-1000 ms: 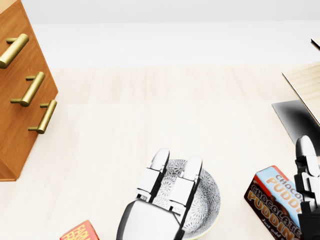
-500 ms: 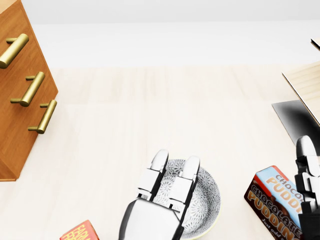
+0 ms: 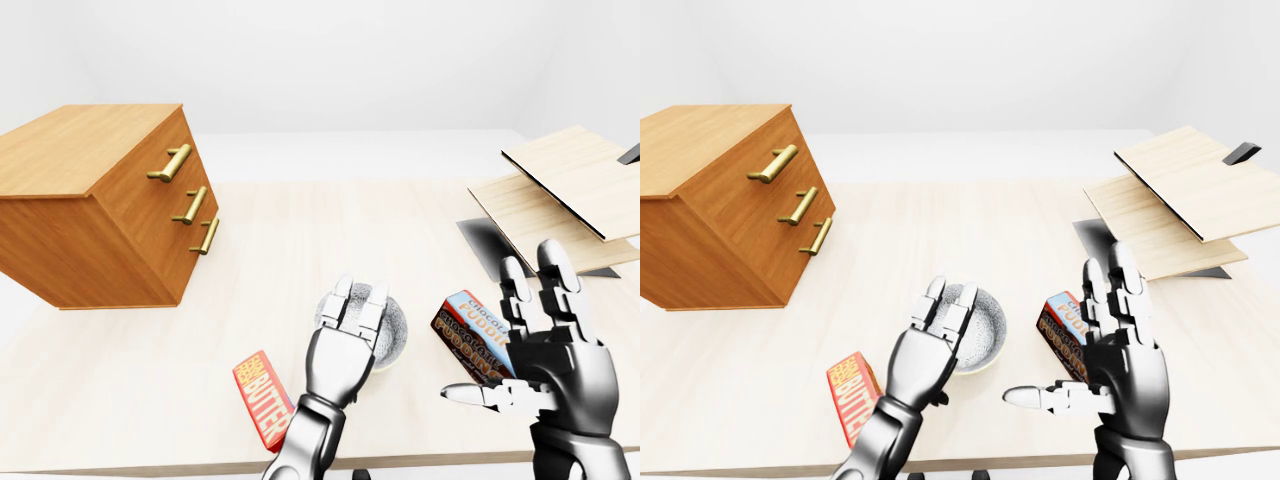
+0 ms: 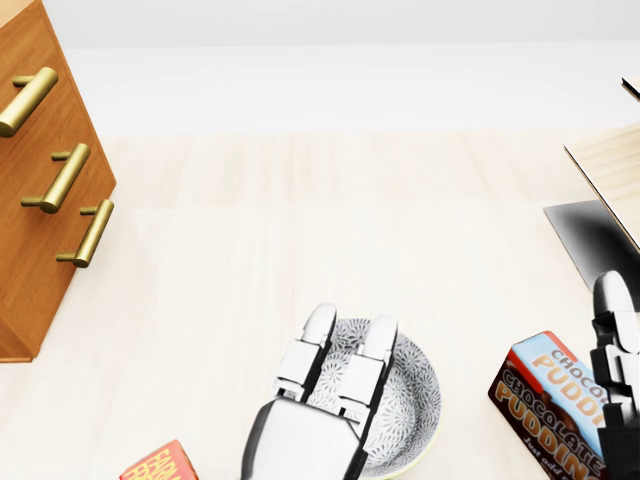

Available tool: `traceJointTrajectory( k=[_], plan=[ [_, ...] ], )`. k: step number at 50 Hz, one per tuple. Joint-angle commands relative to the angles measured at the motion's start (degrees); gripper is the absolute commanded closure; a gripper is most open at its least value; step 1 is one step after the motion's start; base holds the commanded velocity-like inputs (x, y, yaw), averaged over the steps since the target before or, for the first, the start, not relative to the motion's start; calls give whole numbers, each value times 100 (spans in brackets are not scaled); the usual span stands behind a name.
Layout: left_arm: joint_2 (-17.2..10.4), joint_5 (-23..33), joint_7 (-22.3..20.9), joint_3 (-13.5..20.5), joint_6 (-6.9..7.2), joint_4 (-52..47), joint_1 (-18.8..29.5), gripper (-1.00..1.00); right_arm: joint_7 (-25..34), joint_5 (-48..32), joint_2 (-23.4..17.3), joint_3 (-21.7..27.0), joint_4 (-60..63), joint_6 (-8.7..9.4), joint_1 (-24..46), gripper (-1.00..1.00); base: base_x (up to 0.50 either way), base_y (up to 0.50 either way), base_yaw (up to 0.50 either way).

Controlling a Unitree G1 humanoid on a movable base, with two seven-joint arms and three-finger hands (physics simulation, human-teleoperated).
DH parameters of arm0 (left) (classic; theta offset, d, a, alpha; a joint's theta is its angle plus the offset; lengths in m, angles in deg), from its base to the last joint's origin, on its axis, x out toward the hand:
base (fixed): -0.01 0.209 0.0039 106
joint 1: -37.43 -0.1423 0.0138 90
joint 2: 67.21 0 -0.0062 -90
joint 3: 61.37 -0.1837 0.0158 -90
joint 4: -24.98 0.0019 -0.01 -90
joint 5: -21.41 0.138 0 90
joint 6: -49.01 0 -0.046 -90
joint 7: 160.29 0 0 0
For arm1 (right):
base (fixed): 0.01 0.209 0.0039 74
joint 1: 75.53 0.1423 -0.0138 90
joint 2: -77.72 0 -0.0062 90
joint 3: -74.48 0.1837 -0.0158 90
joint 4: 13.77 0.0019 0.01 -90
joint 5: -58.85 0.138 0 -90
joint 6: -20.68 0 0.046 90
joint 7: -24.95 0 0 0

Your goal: Close the top drawer of the cabinet and put the bowl on top of it.

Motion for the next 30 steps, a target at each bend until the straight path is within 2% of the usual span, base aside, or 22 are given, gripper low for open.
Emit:
traceJointTrajectory(
  k=[1, 30],
  plan=[
    [39, -21, 72, 57, 0, 242, 58, -100, 14, -4, 15, 2, -10, -21, -5, -100, 0, 0, 0],
    [162, 26, 137, 150, 0, 718, 187, -100, 34, 12, 24, 27, -5, -16, 0, -100, 0, 0, 0]
  ],
)
